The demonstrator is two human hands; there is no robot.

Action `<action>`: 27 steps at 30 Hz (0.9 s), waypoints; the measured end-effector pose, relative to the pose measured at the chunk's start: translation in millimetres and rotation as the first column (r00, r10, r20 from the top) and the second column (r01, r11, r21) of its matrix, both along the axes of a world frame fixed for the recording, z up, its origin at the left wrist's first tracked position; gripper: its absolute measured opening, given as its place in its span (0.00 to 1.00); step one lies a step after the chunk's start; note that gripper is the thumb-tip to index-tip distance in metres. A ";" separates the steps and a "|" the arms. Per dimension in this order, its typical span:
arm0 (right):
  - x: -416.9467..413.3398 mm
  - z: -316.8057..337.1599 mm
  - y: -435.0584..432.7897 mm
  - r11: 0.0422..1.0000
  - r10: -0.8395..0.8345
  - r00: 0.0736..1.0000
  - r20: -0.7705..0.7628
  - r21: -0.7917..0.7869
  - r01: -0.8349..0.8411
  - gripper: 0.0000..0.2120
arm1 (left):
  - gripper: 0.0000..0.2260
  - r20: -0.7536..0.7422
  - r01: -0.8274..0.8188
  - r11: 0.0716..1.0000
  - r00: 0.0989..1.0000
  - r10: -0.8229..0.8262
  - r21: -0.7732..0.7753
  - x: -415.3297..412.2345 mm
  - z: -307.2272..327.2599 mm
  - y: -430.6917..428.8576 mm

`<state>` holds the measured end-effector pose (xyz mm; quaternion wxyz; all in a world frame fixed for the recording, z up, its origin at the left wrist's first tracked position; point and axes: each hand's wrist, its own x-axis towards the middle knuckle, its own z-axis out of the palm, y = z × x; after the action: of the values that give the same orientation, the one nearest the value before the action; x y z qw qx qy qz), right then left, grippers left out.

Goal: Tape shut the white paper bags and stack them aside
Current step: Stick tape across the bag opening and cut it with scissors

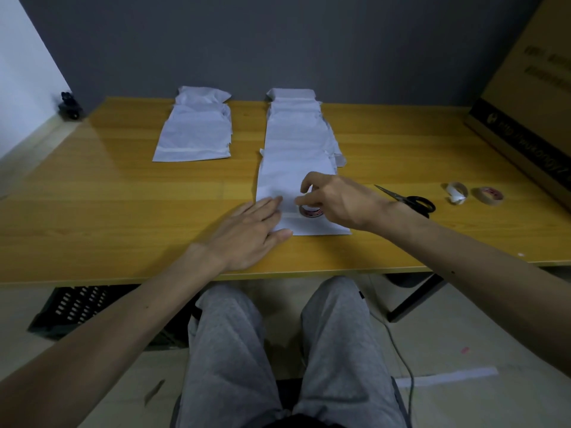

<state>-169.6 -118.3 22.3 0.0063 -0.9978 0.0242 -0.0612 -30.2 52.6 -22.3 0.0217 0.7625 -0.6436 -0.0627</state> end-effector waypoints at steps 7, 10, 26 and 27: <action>-1.1 -14.0 7.0 0.997 -0.046 0.995 0.086 0.067 0.041 0.28 | 0.30 -0.073 -0.031 0.999 0.997 0.034 0.041 -4.2 -1.1 0.2; -0.7 -18.5 9.7 0.975 -0.144 0.972 0.187 0.194 0.108 0.12 | 0.30 -0.049 -0.022 0.997 0.998 0.026 0.075 -7.5 0.0 -0.2; -13.0 -35.8 10.7 0.843 -0.267 0.909 0.319 0.534 0.060 0.15 | 0.31 -0.166 -0.043 0.998 0.986 0.035 -0.043 -29.3 -3.6 -13.0; -14.1 -36.9 10.4 0.850 -0.260 0.911 0.319 0.524 0.058 0.15 | 0.31 -0.175 -0.040 0.997 0.984 0.029 -0.062 -29.3 -4.6 -13.3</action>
<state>-183.7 -107.9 -14.6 0.2657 -0.9246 0.1218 -0.2442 -59.5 39.3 -26.9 0.1038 0.7640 -0.6277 -0.1073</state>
